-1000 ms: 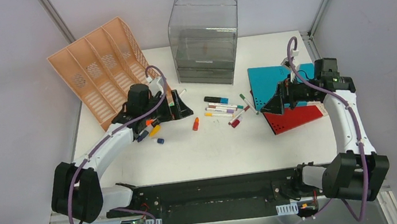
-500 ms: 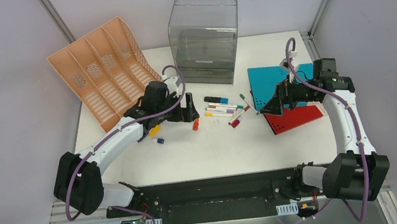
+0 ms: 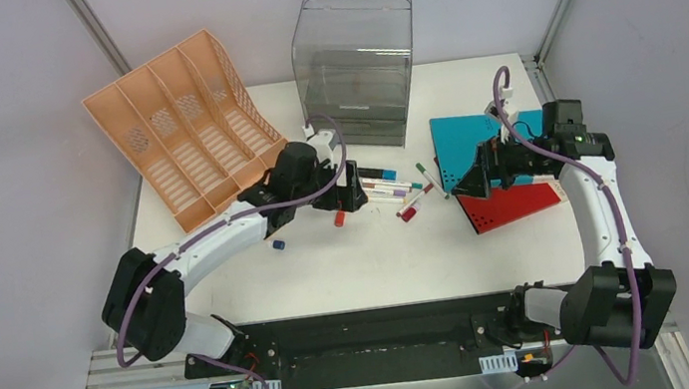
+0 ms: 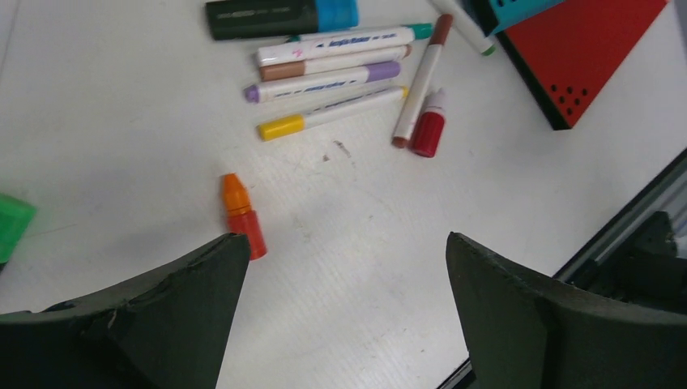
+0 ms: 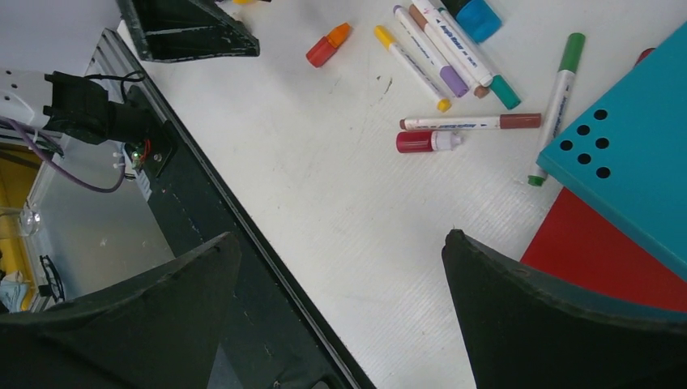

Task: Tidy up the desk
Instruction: Pick up the folder from the center of the board.

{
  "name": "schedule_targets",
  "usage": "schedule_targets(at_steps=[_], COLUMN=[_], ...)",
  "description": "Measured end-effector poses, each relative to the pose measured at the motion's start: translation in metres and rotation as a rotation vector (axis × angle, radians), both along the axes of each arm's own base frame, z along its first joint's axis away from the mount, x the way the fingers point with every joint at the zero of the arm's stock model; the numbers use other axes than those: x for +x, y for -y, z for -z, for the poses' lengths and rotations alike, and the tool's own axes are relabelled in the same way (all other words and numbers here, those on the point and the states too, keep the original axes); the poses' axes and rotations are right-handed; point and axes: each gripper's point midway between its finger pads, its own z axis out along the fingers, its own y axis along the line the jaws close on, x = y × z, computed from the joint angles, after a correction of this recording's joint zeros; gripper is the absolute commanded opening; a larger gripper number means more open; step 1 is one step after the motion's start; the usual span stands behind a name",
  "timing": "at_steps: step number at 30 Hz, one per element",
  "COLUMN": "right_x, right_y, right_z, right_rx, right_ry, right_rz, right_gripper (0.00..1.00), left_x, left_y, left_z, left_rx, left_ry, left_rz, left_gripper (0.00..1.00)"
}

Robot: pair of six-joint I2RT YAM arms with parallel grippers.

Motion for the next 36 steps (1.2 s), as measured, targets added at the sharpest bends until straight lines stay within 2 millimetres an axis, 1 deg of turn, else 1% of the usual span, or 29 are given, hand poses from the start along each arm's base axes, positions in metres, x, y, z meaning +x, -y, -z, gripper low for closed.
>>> schedule_targets(at_steps=[3, 7, 9, 11, 14, 16, 19, 22, 25, 30, 32, 36], right_x=[0.008, 0.022, 0.028, 0.034, 0.041, 0.046, 0.054, 0.061, 0.065, 0.069, 0.071, 0.072], right_y=[0.005, 0.014, 0.018, 0.022, 0.028, 0.033, 0.040, 0.045, 0.047, 0.050, 0.051, 0.050], right_z=[0.003, 0.006, 0.007, 0.008, 0.009, 0.010, 0.011, 0.012, 0.015, 0.017, 0.017, 0.017], right_rx=[-0.030, -0.071, -0.089, -0.105, -0.127, -0.143, -0.158, -0.160, -0.158, -0.164, -0.166, -0.174], right_ry=[0.000, -0.002, -0.004, -0.005, -0.010, -0.016, -0.023, -0.030, -0.045, -0.053, -0.052, -0.051], right_rz=[0.042, 0.116, 0.155, 0.189, 0.240, 0.285, 0.350, 0.405, 0.448, 0.490, 0.499, 0.505], right_gripper=[1.00, 1.00, 1.00, 1.00, 1.00, 1.00, 1.00, 1.00, 1.00, 1.00, 1.00, 1.00], left_x=[0.002, 0.005, 0.008, 0.013, 0.020, 0.026, 0.032, 0.037, 0.042, 0.042, 0.041, 0.046], left_y=[0.022, 0.057, 0.072, 0.085, 0.102, 0.113, 0.133, 0.159, 0.184, 0.209, 0.216, 0.226], left_z=[-0.010, -0.019, -0.017, -0.010, 0.002, 0.006, 0.005, -0.001, -0.001, 0.016, 0.021, 0.029], left_rx=[-0.083, -0.211, -0.267, -0.315, -0.365, -0.397, -0.450, -0.514, -0.570, -0.587, -0.586, -0.588], left_ry=[0.031, 0.045, 0.030, -0.001, -0.051, -0.075, -0.091, -0.105, -0.125, -0.148, -0.153, -0.152], left_rz=[0.000, 0.001, 0.001, -0.012, -0.033, -0.049, -0.055, -0.047, -0.041, -0.068, -0.078, -0.117], left_gripper=[0.96, 0.95, 0.90, 0.86, 0.85, 0.85, 0.82, 0.75, 0.75, 0.69, 0.67, 0.66])
